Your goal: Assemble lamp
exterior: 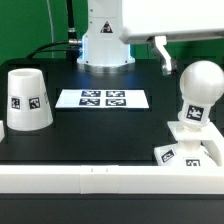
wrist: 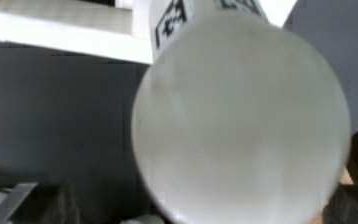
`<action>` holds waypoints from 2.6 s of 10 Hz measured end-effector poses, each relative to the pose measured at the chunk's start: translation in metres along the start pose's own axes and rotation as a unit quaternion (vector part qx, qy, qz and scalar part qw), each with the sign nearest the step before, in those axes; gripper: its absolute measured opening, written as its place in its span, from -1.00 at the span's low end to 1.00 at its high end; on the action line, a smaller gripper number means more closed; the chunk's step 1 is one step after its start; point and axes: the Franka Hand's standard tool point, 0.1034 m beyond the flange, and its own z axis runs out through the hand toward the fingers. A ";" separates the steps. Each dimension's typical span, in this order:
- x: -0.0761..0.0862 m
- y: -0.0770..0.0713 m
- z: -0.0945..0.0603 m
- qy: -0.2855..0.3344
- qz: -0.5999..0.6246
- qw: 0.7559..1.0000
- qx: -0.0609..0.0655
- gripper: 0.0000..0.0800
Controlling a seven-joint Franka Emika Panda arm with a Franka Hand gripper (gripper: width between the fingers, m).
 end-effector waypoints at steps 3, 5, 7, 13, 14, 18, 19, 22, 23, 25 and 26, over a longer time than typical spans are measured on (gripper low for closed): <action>-0.010 -0.005 0.006 -0.065 0.001 0.998 0.015 0.75; -0.008 -0.010 0.006 -0.116 0.000 0.993 0.028 0.75; -0.014 -0.015 0.006 -0.192 -0.006 0.980 0.044 0.75; -0.016 -0.011 0.014 -0.253 -0.065 0.965 0.031 0.75; -0.016 -0.012 0.014 -0.255 -0.067 0.964 0.030 0.75; -0.017 -0.009 0.014 -0.255 -0.065 0.964 0.030 0.44; -0.017 -0.009 0.014 -0.255 -0.065 0.964 0.030 0.44; -0.017 -0.009 0.014 -0.255 -0.047 0.965 0.028 0.44; -0.016 -0.009 0.013 -0.252 0.007 0.967 0.029 0.44; -0.015 -0.005 0.014 -0.244 0.101 0.964 0.018 0.44; -0.014 -0.004 0.015 -0.236 0.147 0.961 0.008 0.44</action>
Offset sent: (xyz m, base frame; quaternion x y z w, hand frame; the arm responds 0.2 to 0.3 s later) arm 0.0037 -0.0058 -0.0056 -0.0160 -0.1873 -0.0264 0.9818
